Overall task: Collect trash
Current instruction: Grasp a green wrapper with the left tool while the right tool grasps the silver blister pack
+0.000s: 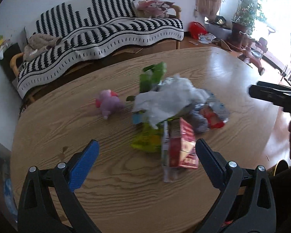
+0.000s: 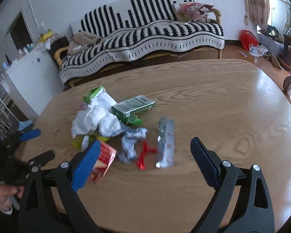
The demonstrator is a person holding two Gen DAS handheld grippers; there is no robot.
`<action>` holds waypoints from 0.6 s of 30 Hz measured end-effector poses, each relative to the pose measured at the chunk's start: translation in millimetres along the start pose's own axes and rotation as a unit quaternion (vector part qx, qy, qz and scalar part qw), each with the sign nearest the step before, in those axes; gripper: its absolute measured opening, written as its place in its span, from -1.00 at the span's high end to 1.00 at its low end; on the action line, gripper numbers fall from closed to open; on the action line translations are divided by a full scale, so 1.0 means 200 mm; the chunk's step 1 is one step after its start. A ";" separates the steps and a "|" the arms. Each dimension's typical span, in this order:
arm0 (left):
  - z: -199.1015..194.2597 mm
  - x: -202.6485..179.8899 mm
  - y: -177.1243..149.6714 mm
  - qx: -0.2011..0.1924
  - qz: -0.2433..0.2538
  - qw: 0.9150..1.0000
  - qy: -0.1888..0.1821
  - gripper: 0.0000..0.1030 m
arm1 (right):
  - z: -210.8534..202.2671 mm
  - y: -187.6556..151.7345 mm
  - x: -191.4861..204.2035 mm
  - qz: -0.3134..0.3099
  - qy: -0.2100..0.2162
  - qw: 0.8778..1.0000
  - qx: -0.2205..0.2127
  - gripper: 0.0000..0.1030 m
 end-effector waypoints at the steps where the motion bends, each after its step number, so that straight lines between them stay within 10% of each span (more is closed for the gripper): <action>1: 0.02 0.01 0.00 -0.001 -0.001 1.000 -0.003 -0.87 | 0.05 0.01 0.00 0.000 -0.006 1.000 0.003 -0.75; 18: 0.43 -0.12 0.24 -0.018 0.016 0.999 -0.038 -0.81 | 0.55 -0.09 -0.19 -0.013 -0.052 0.994 0.097 -0.06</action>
Point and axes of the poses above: each gripper's, at about its wrist camera, not at the fingertips, and z roughly the way its jaws point, x to its left, y to its top, the point moved 3 cm from there along z, roughly the way its jaws point, and after that the axes turned 4 degrees about x, right-handed, at the moved point
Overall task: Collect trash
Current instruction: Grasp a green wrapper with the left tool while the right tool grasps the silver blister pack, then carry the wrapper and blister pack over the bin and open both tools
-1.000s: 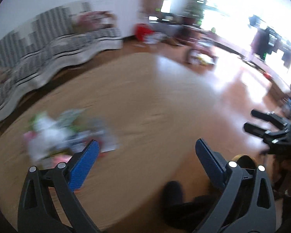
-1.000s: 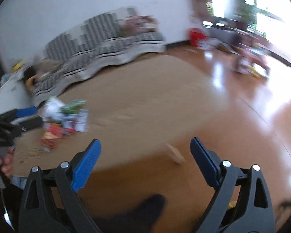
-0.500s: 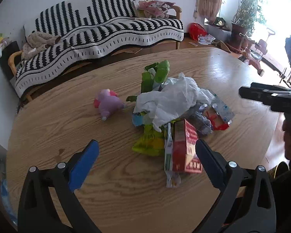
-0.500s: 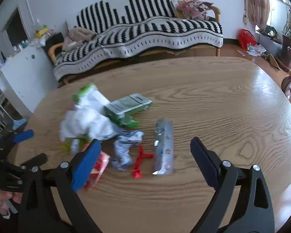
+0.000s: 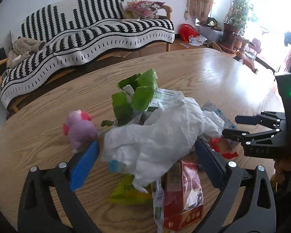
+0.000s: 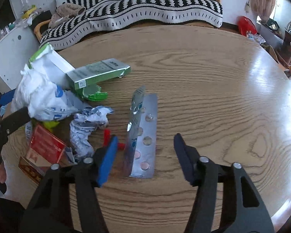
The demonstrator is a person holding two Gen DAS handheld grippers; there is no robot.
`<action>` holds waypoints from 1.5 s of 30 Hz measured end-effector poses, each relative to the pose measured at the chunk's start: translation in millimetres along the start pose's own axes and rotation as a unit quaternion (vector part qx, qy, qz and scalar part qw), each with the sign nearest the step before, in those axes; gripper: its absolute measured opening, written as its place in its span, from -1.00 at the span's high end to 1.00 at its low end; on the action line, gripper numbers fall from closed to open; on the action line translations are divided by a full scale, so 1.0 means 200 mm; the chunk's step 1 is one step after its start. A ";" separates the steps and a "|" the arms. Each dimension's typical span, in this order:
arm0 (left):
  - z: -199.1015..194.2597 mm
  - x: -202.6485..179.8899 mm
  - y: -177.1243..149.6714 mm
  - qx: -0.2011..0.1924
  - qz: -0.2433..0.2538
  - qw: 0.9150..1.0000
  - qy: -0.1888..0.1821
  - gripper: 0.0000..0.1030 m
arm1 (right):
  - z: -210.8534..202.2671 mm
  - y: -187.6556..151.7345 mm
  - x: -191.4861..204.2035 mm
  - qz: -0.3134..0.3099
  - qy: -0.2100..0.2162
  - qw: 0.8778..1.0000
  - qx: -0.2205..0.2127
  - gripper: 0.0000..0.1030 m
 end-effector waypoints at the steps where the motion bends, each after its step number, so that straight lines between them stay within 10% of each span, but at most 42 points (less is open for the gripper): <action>1: 0.00 0.00 -0.01 -0.002 -0.003 1.000 -0.001 -0.64 | 0.01 0.00 0.00 0.001 0.003 1.000 0.003 0.03; 6: -0.03 -0.01 0.00 -0.001 -0.015 1.000 -0.018 0.30 | 0.00 -0.03 -0.02 0.004 0.011 1.000 0.003 0.37; 10: -0.09 -0.01 -0.02 -0.006 -0.023 0.999 -0.022 0.60 | -0.08 -0.04 -0.03 0.005 0.019 1.000 -0.016 0.38; 40: -0.46 0.05 -0.05 -0.056 -0.050 0.995 -0.068 0.67 | -0.33 0.00 0.02 0.017 0.060 0.996 -0.067 0.38; 45: -0.34 0.08 -0.10 0.001 -0.055 0.998 -0.043 0.67 | -0.32 -0.01 0.03 0.019 0.056 0.996 -0.062 0.38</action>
Point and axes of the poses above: each gripper's, at about its wrist camera, not at the fingertips, and z roughly the way its jaws point, x to its left, y to its top, the point moved 3 cm from there along z, roughly the way its jaws point, and after that the axes turned 4 degrees about x, right-handed, at the moved point
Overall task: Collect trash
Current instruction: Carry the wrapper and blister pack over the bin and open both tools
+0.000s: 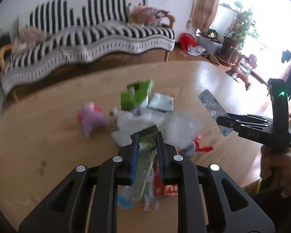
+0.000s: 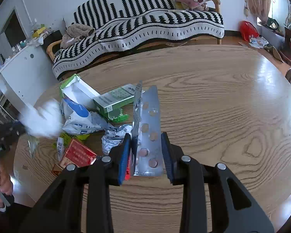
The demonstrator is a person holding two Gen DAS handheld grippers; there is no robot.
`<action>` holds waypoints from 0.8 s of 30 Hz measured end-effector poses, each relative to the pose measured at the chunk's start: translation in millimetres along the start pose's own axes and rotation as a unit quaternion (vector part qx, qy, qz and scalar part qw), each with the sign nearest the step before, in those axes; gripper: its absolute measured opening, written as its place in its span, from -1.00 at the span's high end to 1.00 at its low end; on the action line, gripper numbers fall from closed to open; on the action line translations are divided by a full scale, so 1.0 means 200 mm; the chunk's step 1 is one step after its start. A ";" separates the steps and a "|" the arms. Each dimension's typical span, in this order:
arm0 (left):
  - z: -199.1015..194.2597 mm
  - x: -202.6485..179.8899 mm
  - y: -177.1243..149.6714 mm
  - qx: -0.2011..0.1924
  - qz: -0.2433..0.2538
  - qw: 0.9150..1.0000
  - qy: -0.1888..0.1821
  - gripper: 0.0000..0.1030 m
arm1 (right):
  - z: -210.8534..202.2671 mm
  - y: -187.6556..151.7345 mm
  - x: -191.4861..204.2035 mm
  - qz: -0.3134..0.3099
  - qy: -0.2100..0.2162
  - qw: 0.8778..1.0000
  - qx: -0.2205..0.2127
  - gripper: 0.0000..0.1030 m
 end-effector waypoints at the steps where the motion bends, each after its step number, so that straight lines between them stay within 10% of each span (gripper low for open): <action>1: 0.00 -0.01 -0.01 0.006 0.006 1.000 0.000 0.67 | 0.00 0.00 0.00 -0.003 -0.002 1.000 0.003 0.38; 13: -0.14 -0.08 0.05 -0.030 0.000 1.000 -0.004 0.66 | -0.20 -0.05 -0.05 0.006 0.000 1.000 -0.020 0.38; 24: -0.21 -0.94 0.09 -0.033 0.075 0.991 -0.108 0.66 | -1.13 -0.55 -0.67 0.061 -0.112 0.987 -0.098 0.38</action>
Point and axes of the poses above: each gripper's, at about its wrist camera, not at the fingertips, and z roughly the way its jaws point, x to its left, y to its top, the point moved 3 cm from there along z, roughly the way its jaws point, and after that the axes turned 4 degrees about x, right-handed, at the moved point
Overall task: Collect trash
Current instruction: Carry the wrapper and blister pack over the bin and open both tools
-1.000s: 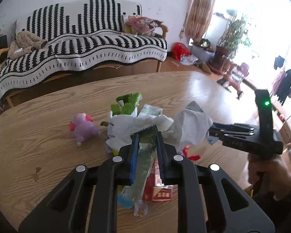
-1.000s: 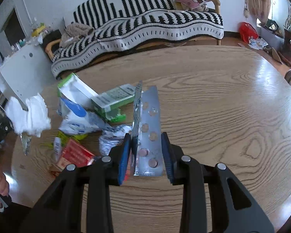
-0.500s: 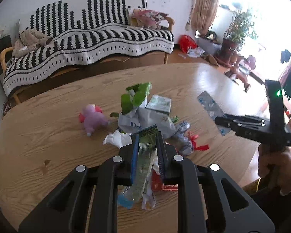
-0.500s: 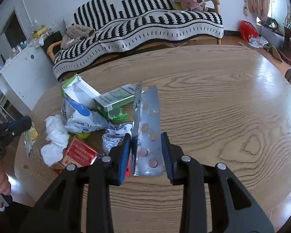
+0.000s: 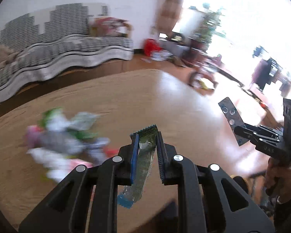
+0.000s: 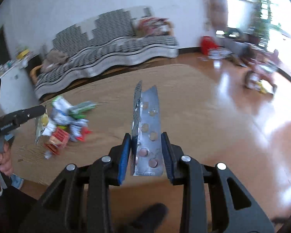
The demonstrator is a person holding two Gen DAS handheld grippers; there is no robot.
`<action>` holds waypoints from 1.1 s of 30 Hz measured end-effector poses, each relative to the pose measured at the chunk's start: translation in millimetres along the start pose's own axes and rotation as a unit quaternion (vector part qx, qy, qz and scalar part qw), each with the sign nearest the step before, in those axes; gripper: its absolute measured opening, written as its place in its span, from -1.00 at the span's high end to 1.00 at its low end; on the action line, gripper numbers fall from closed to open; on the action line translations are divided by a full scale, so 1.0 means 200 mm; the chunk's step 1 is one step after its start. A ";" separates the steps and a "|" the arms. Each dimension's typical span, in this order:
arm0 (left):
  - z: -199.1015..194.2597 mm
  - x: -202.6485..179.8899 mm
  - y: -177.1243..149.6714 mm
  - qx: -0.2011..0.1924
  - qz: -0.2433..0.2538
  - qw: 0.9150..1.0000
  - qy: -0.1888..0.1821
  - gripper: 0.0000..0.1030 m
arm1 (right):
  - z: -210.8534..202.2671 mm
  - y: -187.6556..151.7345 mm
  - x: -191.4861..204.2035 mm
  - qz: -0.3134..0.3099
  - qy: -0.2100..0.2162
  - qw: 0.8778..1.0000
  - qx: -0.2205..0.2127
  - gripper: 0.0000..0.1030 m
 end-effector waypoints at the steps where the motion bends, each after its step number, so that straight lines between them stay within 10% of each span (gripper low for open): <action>1: 0.04 -0.16 0.01 0.004 0.017 1.000 -0.021 0.66 | -0.11 -0.08 -0.15 0.018 -0.021 1.000 -0.004 0.38; 9: 0.39 -1.37 -0.19 0.068 0.112 0.973 -0.188 0.66 | -0.58 -0.84 -0.93 0.151 -0.136 0.979 0.021 0.38; 16: 0.80 -2.06 -0.73 0.186 0.174 0.936 -0.245 0.66 | -0.59 -1.44 -1.24 0.240 -0.156 0.955 0.079 0.38; 21: 1.02 -2.17 -1.02 0.246 0.211 0.917 -0.230 0.66 | -0.48 -1.71 -1.32 0.275 -0.144 0.945 0.107 0.37; 33: 1.08 -2.19 -1.10 0.250 0.248 0.909 -0.223 0.64 | -0.37 -1.79 -1.38 0.293 -0.134 0.939 0.117 0.35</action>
Point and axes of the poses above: each gripper's, at about its wrist camera, not at the fingertips, and z roughly the way its jaws point, x to its left, y to its top, the point moved 3 cm from there along z, roughly the way its jaws point, and after that the axes turned 4 degrees about x, right-handed, at the moved point
